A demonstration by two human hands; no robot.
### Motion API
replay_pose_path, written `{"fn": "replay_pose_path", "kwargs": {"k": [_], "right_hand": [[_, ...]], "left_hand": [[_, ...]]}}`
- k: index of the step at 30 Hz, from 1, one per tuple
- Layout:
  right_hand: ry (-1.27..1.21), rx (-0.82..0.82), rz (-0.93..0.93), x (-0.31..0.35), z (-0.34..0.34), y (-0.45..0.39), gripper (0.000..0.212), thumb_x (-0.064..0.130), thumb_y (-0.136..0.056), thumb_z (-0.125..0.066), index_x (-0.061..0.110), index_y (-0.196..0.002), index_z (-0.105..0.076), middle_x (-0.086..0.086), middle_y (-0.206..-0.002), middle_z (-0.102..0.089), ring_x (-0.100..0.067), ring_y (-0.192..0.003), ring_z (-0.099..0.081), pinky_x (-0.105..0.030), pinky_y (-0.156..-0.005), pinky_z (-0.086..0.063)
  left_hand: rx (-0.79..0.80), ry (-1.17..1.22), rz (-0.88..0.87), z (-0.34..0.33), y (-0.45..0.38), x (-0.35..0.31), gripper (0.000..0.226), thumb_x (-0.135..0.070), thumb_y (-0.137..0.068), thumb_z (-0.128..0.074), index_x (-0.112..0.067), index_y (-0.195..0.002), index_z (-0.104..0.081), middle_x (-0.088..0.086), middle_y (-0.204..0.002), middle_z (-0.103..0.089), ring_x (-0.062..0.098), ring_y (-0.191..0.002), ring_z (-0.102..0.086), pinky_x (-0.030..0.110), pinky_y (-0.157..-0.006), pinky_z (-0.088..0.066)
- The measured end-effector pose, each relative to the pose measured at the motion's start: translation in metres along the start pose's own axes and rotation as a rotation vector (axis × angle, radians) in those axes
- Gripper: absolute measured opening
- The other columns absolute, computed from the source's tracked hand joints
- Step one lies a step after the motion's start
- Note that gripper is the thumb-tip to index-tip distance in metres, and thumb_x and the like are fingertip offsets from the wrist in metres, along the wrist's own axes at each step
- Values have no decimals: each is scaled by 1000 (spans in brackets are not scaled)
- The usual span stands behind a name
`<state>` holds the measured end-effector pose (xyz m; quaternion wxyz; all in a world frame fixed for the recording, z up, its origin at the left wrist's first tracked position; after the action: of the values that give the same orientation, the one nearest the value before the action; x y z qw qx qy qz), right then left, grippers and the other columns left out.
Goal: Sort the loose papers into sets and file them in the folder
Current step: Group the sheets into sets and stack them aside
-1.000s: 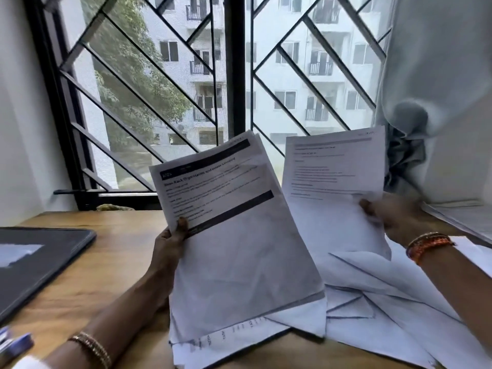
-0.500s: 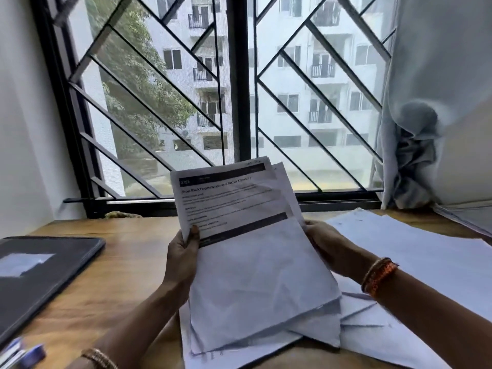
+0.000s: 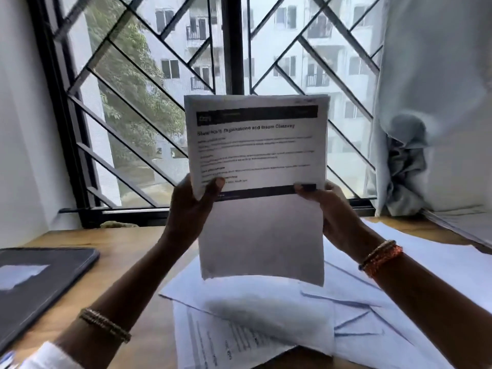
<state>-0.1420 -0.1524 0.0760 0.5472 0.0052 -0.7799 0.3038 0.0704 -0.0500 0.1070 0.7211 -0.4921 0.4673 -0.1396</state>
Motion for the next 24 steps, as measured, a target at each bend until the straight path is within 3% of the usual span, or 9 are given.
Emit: {"fn": "replay_pose_path", "kwargs": {"k": [2,5,9,11,13,17,20,22,24], "right_hand": [[60,44,-47,-18,4,10,23,1,-84,-61,6,-104,-68,-13,-100,-71,-26,-88,-68,-36,-78,-58],[230,117,-204,-68,16,48,18,8,-85,-65,14,-101,-71,-2,-100,-74,-17,-92,-70,-24,-75,-55],[494,111,-212,-88,19,68,8,11,-90,-63,13,-95,-68,7,-81,-71,-6,-74,-65,-14,-62,-49],[417,77,-193,-77,15,60,8,5,-93,-57,11,-91,-62,9,-63,-64,-5,-52,-60,-19,-45,-44],[331,112,-264,-75,11,58,12,2,-95,-52,11,-88,-56,6,-55,-55,-9,-39,-50,-19,-39,-37],[267,388,-639,-89,10,82,5,9,-91,-55,8,-91,-51,3,-60,-48,-6,-40,-41,-15,-34,-36],[669,732,-733,-88,16,95,23,29,-93,-52,7,-90,-55,3,-64,-64,-6,-45,-51,-16,-38,-34],[1129,662,-564,-75,37,73,40,46,-94,-49,9,-100,-61,5,-76,-70,-5,-58,-56,-19,-49,-38],[1671,445,-304,-51,65,49,58,64,-85,-51,18,-119,-57,4,-103,-68,-12,-96,-62,-27,-76,-47]], "left_hand": [[115,27,101,-4,14,13,8,-24,-82,-67,-24,-90,-66,-26,-78,-69,-11,-75,-62,8,-65,-48],[279,99,399,-12,70,61,16,-37,-75,-76,-30,-88,-69,-19,-85,-73,2,-85,-66,16,-74,-54],[268,58,618,-11,106,90,38,-50,-57,-76,-24,-85,-69,-15,-79,-73,4,-75,-67,30,-73,-56],[221,97,658,-13,101,91,33,-46,-62,-77,-19,-80,-69,-12,-73,-71,8,-70,-64,29,-67,-53],[199,177,736,-15,97,87,21,-33,-72,-75,-15,-82,-68,-9,-69,-71,13,-68,-65,28,-63,-52],[271,463,984,-19,104,90,26,-11,-93,-47,-11,-84,-71,2,-72,-73,15,-62,-70,25,-54,-57],[249,352,1108,-8,115,109,26,2,-96,-37,-6,-95,-62,4,-68,-72,15,-56,-69,27,-49,-57],[216,251,1139,-2,122,118,25,6,-95,-39,-4,-105,-59,7,-78,-72,21,-65,-69,27,-50,-57],[194,91,1128,5,126,128,26,8,-93,-45,0,-113,-58,14,-95,-68,29,-80,-64,31,-63,-58]]}}
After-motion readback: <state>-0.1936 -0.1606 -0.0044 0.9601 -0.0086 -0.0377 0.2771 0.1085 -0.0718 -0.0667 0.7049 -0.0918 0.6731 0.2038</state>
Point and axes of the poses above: each hand's wrist, its own y-axis away from the middle knuckle, its own z-axis out of the back of the hand, x = y × z, the point moved 8 cm from there along -y, towards the middle knuckle
